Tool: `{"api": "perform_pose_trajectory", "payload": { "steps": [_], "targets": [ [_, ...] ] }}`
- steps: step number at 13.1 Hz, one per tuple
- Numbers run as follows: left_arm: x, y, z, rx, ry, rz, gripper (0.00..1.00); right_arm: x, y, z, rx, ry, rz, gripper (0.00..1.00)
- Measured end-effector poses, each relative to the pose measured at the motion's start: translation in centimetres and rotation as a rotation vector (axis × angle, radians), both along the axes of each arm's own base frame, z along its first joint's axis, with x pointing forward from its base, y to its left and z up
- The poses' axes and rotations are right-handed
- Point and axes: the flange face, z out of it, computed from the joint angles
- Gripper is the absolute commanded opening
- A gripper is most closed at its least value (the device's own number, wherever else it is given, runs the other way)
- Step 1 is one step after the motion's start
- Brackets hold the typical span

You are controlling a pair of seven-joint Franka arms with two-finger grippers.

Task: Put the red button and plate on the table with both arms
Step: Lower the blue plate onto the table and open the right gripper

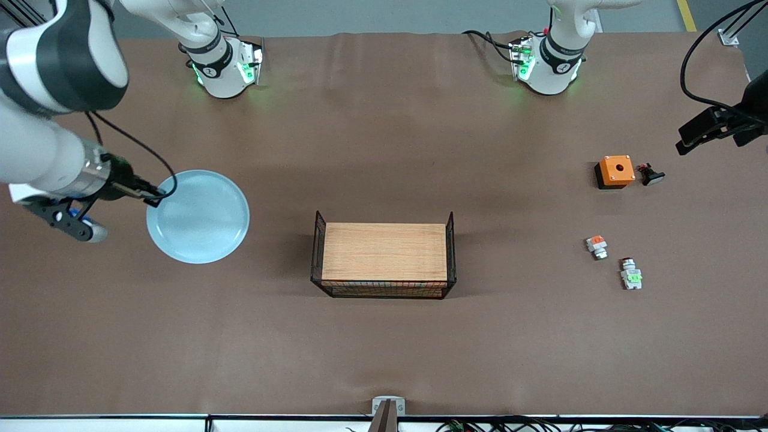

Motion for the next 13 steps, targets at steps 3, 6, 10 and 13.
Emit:
{"api": "perform_pose_trajectory", "payload": {
  "steps": [3,6,10,13],
  "targets": [
    [0.5,-0.2,-0.8,0.000,0.010,-0.004,1.00,0.9,-6.6,-5.4,0.045,-0.055,0.164,0.00],
    [0.5,-0.8,-1.2,0.000,0.018,-0.015,1.00,1.2,-11.5,-11.9,0.060,-0.121,0.311,0.00],
    [0.7,-0.8,-1.2,0.000,0.011,-0.015,1.00,0.8,-14.9,-20.8,0.065,-0.149,0.420,0.00],
    [1.0,-0.9,-1.4,-0.001,-0.002,-0.017,1.00,0.8,-16.9,-25.7,0.072,-0.153,0.497,0.00]
  ]
}}
